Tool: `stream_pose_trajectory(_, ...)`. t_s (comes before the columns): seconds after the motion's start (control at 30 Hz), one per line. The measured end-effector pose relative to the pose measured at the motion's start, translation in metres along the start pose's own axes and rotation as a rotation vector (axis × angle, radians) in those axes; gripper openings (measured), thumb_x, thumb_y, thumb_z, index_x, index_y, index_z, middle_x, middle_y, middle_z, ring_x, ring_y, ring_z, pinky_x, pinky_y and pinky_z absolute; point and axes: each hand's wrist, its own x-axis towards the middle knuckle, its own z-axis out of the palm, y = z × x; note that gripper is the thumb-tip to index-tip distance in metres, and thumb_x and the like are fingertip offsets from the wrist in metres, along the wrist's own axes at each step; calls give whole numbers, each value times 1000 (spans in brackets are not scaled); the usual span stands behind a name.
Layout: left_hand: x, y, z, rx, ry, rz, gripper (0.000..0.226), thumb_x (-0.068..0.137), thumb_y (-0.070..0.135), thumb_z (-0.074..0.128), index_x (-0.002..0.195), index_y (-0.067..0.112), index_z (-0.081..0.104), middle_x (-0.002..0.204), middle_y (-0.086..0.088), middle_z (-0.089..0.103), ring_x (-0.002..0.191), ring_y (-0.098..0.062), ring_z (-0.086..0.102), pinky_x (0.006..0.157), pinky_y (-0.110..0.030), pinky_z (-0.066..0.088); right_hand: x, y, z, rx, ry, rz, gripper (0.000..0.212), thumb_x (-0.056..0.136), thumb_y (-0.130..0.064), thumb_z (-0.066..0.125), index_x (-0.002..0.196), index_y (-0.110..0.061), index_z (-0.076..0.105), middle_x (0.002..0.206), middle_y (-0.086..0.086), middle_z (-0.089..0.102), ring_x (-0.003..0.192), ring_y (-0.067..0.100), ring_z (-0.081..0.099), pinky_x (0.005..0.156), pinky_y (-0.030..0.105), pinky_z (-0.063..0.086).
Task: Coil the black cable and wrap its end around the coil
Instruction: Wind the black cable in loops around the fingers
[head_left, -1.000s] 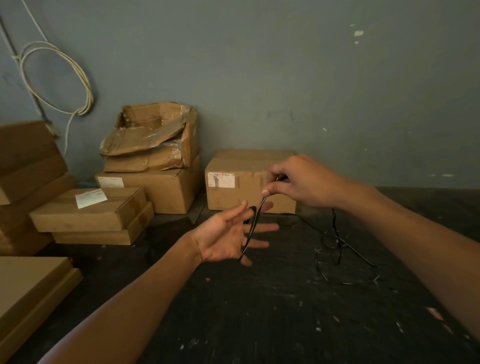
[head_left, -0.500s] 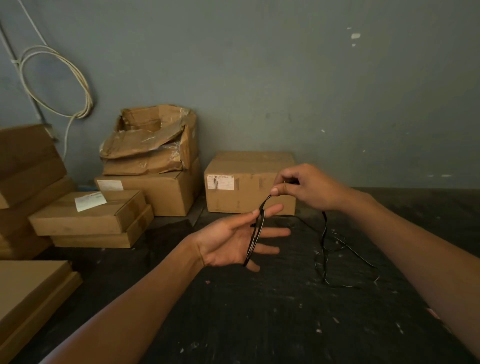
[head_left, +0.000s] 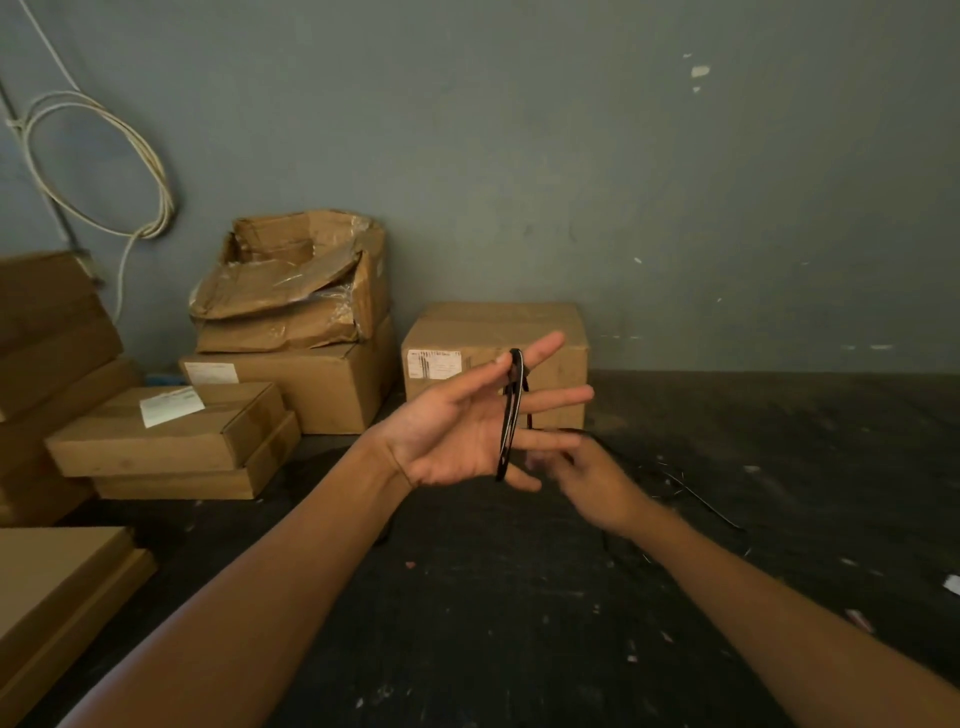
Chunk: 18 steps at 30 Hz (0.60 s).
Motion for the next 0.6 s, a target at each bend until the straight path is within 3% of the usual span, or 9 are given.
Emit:
stream_pose_trajectory(0.07, 2, 3, -3, -17, 48, 9, 51, 95, 44, 35, 146, 44, 33, 157, -10, 34, 138, -44, 34, 102, -72, 26, -11, 0, 20, 45, 2, 14, 23, 102, -23, 43, 95, -18, 65, 71, 0, 55, 58, 11, 49, 56, 30, 41)
stream_pose_trajectory(0.23, 4, 6, -13, -42, 124, 45, 48, 97, 46, 32, 144, 46, 35, 156, -9, 36, 138, -45, 35, 102, -78, 22, -24, -6, 46, 44, -71, -21, 23, 103, -27, 42, 113, -33, 61, 65, -3, 47, 55, 22, 42, 51, 38, 35)
stream_pose_trajectory(0.4, 4, 5, -24, -79, 171, 93, 47, 99, 48, 27, 146, 48, 30, 157, -10, 35, 138, -47, 35, 97, -74, 29, -26, -20, 46, -67, -115, -40, 28, 103, -27, 42, 126, -33, 56, 52, -10, 51, 42, 6, 38, 43, 25, 32)
stream_pose_trajectory(0.6, 1, -3, -32, -107, 276, 121, 45, 97, 49, 33, 142, 50, 38, 155, -8, 39, 138, -49, 33, 101, -81, 12, -30, -48, 38, -276, -215, -60, 27, 103, -35, 40, 120, -30, 60, 69, -5, 59, 56, 3, 55, 58, 25, 45)
